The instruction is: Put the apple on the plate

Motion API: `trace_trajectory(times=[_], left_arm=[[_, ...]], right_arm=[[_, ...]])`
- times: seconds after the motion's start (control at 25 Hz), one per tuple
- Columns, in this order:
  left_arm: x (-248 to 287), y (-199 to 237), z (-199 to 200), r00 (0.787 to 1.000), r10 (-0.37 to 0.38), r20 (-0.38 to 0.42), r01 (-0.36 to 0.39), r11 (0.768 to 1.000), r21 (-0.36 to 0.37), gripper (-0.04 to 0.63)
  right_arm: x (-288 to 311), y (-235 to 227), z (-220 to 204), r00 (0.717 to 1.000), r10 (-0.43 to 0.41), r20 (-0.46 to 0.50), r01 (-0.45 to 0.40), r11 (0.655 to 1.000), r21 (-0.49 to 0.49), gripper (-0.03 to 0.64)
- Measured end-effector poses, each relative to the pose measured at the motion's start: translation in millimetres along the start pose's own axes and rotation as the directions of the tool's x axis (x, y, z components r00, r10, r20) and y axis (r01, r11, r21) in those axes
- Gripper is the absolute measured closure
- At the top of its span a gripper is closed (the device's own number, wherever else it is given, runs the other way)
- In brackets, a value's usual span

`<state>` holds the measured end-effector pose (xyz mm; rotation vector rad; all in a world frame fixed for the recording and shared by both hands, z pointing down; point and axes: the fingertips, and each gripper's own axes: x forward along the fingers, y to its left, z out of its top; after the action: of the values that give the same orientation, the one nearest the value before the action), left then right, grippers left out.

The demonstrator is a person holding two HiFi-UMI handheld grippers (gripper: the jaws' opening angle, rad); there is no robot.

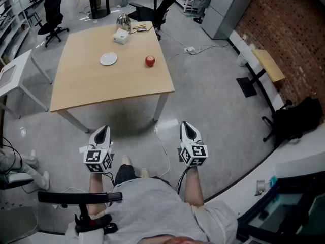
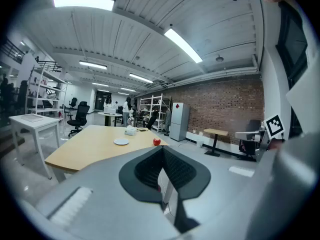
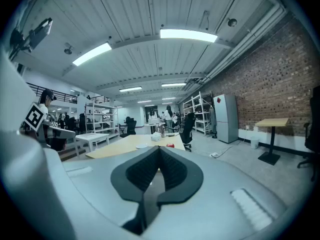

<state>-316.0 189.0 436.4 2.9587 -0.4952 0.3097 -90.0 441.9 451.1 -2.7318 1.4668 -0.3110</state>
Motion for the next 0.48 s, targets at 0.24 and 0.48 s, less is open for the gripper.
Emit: trace_trajectory(times=[0.24,0.48], left_arm=[[1,-7,7,1.000,-0.006,0.001,0.006,1.000,0.001,0.575],[25,-16,5,1.000,-0.015,-0.006,0.015,1.000,0.005,0.575]], right_arm=[[-2,0,10,1.000,0.006,0.023,-0.006,1.000,0.002,0.611],[11,-15,5,1.000,0.018,0.015,-0.018,1.000,-0.009,0.611]])
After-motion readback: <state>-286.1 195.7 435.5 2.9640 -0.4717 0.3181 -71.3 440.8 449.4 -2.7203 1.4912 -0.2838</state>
